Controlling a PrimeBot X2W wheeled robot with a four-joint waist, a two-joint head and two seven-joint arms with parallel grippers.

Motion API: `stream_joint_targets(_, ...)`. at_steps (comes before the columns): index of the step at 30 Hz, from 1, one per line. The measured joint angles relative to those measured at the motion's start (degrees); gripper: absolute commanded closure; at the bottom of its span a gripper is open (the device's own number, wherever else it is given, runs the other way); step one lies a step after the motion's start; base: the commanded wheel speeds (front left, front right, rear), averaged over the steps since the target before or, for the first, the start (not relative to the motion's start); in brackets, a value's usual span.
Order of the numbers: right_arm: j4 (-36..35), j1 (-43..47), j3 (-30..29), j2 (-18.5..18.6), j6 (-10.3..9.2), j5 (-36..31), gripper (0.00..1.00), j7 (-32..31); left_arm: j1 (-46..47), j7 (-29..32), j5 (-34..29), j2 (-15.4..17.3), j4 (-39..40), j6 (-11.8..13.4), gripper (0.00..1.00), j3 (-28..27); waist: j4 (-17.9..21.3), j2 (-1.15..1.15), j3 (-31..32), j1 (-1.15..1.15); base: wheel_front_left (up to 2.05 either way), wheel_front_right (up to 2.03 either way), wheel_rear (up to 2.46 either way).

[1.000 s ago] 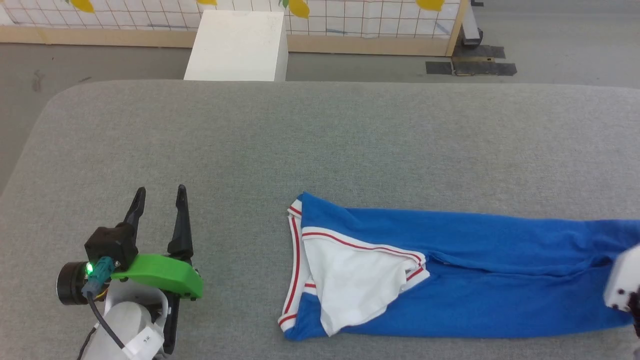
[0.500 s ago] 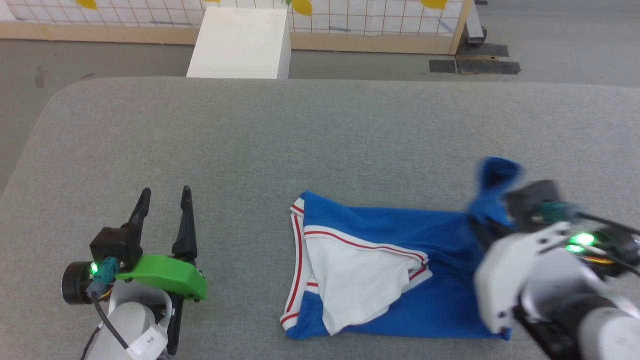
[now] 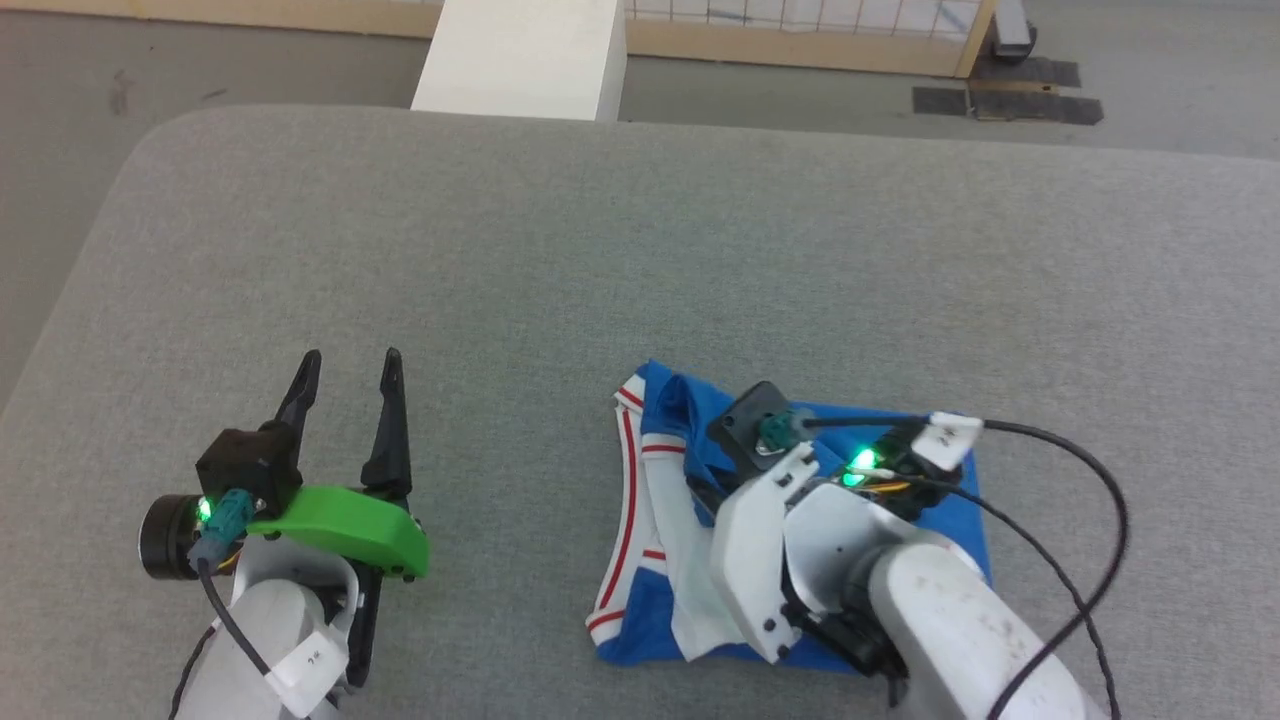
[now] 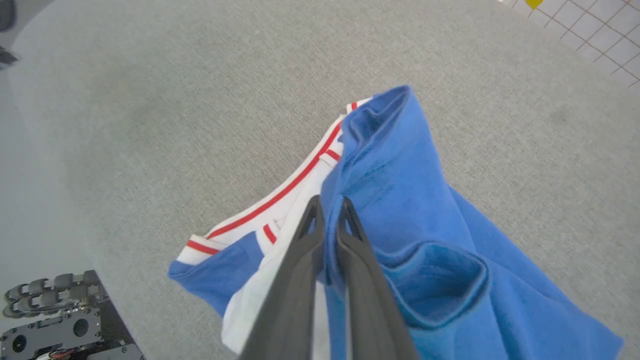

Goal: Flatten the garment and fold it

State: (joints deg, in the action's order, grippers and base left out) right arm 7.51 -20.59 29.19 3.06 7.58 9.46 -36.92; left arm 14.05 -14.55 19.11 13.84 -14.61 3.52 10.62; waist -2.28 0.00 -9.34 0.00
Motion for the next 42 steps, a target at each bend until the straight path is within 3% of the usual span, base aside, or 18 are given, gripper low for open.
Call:
stream_joint_targets(4, 7.9, -3.3, 2.4, 0.0, 0.00, 5.2, 1.00, 3.5, 0.7, 0.0, 0.0, -0.3, -0.4, 0.0, 0.00, 0.2, -0.9, 0.00, -0.8, 0.00, 0.00, 0.00, 0.00)
stream_joint_targets(5, 9.3, -3.8, 2.9, 0.0, 0.00, 6.4, 0.65, 4.1, 0.7, 0.0, 0.0, -0.3, -0.5, 0.0, 0.00, 0.2, -1.0, 0.00, -0.9, 0.00, 0.00, 0.00, 0.00)
stream_joint_targets(6, 10.6, -4.4, 3.5, 0.0, 0.00, 7.9, 0.11, 4.7, 0.8, 0.0, 0.0, -0.4, -0.7, 0.0, 0.00, 0.2, -1.2, 0.00, -1.1, 0.00, 0.00, 0.00, 0.00)
stream_joint_targets(7, 11.7, -4.7, 4.0, 0.0, 0.00, 9.3, 0.00, 5.4, 0.8, 0.0, 0.0, -0.5, -0.8, -0.1, 0.00, 0.2, -1.3, 0.00, -1.2, 0.00, 0.00, 0.00, 0.00)
stream_joint_targets(11, 12.7, -5.6, 4.5, -0.1, 0.00, 13.5, 0.00, 8.7, 0.8, 0.0, 0.0, -0.6, -1.1, -0.4, 0.00, 0.0, -1.1, 0.00, -1.1, 0.00, 0.00, 0.00, 0.00)
stream_joint_targets(15, 8.8, -5.6, 1.2, -0.1, 0.00, 19.0, 0.00, 17.4, 0.7, 0.0, 0.0, -0.7, -1.2, -0.4, 0.00, -0.4, -0.4, 0.00, -0.4, 0.00, 0.00, 0.00, 0.00)
stream_joint_targets(20, -0.7, -3.8, -8.5, -0.2, 0.00, 18.5, 0.00, 31.2, 0.2, 0.0, 0.0, -0.7, -0.9, -0.5, 0.00, -0.9, 1.0, 0.00, 0.9, 0.00, 0.00, 0.00, 0.00)
stream_joint_targets(26, -8.4, 6.4, -24.3, -0.2, 0.00, 11.4, 0.00, 37.2, -0.4, 0.0, 0.0, -0.6, -0.4, -0.7, 0.00, -1.2, 2.9, 0.00, 2.1, 0.00, 0.00, 0.00, 0.00)
stream_joint_targets(30, -7.2, 13.0, -32.1, -0.1, 0.00, 11.8, 0.00, 35.1, -0.5, 0.0, 0.0, -0.6, -0.2, -0.7, 0.00, -1.3, 3.8, 0.00, 2.6, 0.00, 0.00, 0.00, 0.00)
stream_joint_targets(33, -3.6, 15.7, -34.6, 0.0, -0.01, 15.3, 0.00, 31.1, -0.5, 0.0, 0.0, -0.6, -0.2, -0.9, 0.00, -1.2, 4.0, 0.00, 2.7, 0.00, 0.00, 0.00, 0.00)
stream_joint_targets(37, 2.4, 16.8, -34.4, -0.1, -0.01, 20.7, 0.00, 25.6, -0.5, 0.0, 0.0, -0.6, -0.2, -1.0, 0.00, -1.2, 4.1, 0.00, 2.7, 0.00, 0.00, 0.00, 0.00)
stream_joint_targets(42, 7.7, 16.8, -32.2, -0.1, -0.01, 22.9, 0.00, 19.6, -0.5, 0.0, 0.0, -0.6, -0.4, -1.2, 0.00, -1.1, 3.8, 0.00, 2.7, 0.00, 0.00, 0.00, 0.00)
